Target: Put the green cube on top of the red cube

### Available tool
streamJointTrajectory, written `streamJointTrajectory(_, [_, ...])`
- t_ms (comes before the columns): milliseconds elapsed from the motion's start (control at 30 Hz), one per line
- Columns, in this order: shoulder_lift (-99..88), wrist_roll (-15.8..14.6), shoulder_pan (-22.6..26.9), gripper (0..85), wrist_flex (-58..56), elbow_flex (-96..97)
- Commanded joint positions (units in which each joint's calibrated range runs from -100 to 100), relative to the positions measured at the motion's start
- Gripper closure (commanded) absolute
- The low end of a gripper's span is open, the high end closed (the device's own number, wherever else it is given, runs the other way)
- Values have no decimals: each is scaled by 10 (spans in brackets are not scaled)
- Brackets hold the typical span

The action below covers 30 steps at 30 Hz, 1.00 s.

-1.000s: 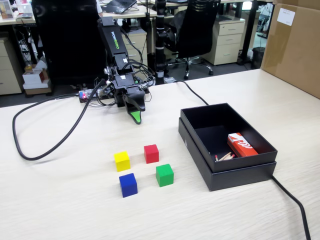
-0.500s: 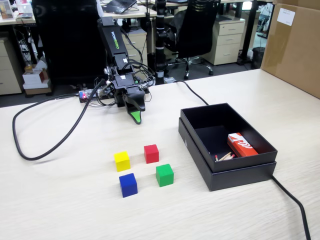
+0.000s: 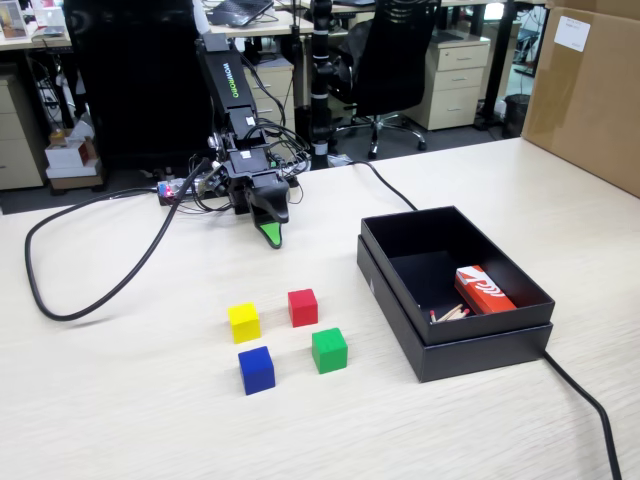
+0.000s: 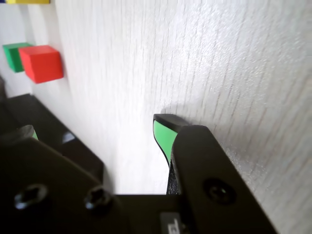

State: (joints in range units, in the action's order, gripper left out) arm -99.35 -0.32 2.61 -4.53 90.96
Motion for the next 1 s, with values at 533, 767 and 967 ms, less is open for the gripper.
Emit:
streamJointTrajectory(533, [231, -10, -10, 380, -378, -526])
streamJointTrajectory(767, [456, -16, -15, 380, -458, -796])
streamJointTrajectory(967, [659, -17, -19, 380, -482, -1009])
